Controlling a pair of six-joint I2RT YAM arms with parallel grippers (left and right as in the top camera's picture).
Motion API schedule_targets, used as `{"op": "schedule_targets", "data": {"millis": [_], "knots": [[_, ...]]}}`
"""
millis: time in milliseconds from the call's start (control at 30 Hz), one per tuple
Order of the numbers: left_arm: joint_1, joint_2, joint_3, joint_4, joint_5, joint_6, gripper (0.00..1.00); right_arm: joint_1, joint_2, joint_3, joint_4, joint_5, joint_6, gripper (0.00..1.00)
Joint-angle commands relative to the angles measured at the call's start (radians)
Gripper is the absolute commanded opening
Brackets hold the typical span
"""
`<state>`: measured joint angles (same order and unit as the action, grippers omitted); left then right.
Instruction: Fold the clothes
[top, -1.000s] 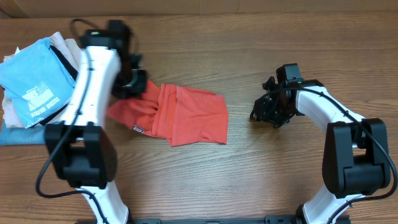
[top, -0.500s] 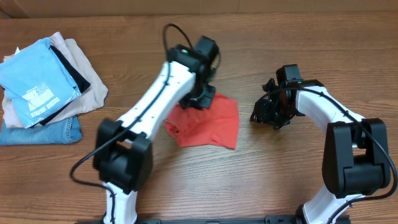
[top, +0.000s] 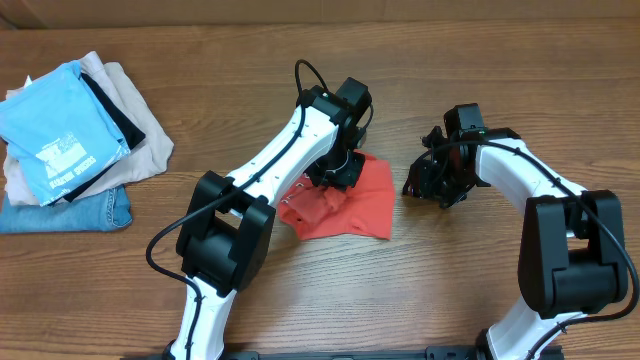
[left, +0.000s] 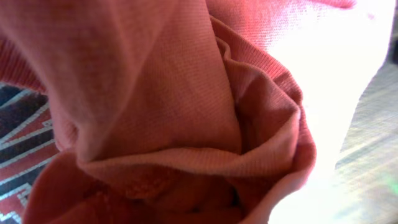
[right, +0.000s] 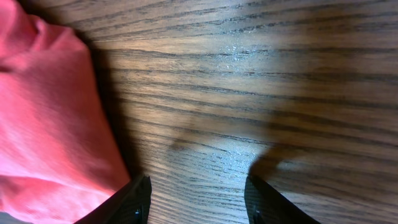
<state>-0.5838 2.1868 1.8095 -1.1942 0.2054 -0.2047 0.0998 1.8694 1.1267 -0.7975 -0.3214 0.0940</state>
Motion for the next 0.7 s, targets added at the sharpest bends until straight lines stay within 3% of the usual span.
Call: {"op": "schedule_targets", "data": {"millis": [0, 133, 233, 533, 667], "knots": [[-0.013, -0.005, 0.002, 0.010, 0.110, -0.013, 0.22, -0.003, -0.011, 0.021, 0.001, -0.006, 0.004, 0.52], [-0.013, -0.005, 0.002, 0.009, 0.110, -0.013, 0.21, 0.001, -0.011, 0.020, 0.003, -0.019, 0.004, 0.52], [-0.009, -0.011, 0.003, 0.003, 0.110, -0.013, 0.12, 0.019, -0.010, 0.019, 0.015, -0.019, 0.003, 0.51], [0.008, -0.071, 0.062, -0.013, 0.112, -0.010, 0.11, 0.072, -0.010, 0.019, 0.029, -0.004, 0.004, 0.47], [0.008, -0.081, 0.068, -0.027, 0.185, -0.010, 0.11, 0.072, -0.010, 0.017, 0.029, -0.004, 0.004, 0.47]]}}
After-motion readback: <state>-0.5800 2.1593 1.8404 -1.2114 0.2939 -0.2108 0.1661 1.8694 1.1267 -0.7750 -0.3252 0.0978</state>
